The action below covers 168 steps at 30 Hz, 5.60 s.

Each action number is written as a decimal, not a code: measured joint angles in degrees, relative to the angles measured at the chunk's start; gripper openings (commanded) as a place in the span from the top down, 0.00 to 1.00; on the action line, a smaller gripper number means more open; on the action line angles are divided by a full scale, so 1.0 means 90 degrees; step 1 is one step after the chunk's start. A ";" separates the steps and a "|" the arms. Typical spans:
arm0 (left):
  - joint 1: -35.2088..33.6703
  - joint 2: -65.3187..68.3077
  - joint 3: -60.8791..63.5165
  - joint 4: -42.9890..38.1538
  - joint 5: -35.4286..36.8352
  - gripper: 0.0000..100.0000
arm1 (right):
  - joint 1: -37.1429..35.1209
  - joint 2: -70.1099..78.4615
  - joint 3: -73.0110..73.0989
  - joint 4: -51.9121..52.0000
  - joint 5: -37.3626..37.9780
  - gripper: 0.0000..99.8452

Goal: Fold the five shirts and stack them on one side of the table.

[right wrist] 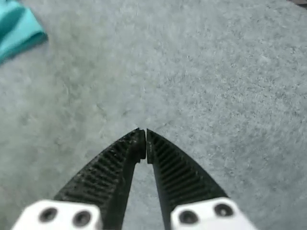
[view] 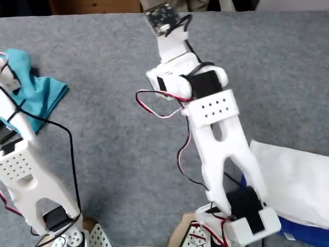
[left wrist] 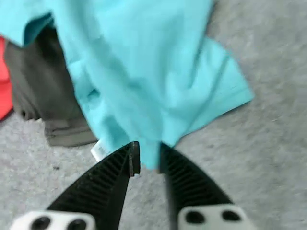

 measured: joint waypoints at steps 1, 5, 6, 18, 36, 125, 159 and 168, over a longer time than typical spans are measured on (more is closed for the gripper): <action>-0.0107 0.0000 0.0107 0.0000 0.0000 0.79 | 0.0000 0.0059 0.0000 0.0000 0.0127 0.99; -0.0567 0.0000 0.0449 0.0000 -0.0010 0.78 | -0.0010 0.0215 0.0000 0.0039 0.0479 0.99; -0.0674 0.0000 0.0527 0.0000 -0.0020 0.78 | -0.0039 0.0244 0.0000 0.0078 0.0508 0.99; -0.0840 0.0000 0.0869 0.0000 -0.0049 0.79 | -0.0244 0.0860 0.0000 0.0488 0.0518 0.99; 0.0254 0.0000 0.0947 0.0000 -0.0049 1.00 | -0.0274 0.0899 0.0527 0.0694 0.0518 0.99; 0.5333 -0.7990 1.0354 -0.6017 0.3263 0.98 | 0.0234 0.0107 0.1094 -0.0752 -0.2549 0.99; 0.5333 -0.7990 1.0354 -0.6017 0.2979 0.98 | 0.0234 0.0107 0.1094 -0.0752 -0.2549 0.99; 0.5333 -0.7990 1.0354 -0.6017 0.2979 0.98 | 0.0234 0.0107 0.1094 -0.0752 -0.2549 0.99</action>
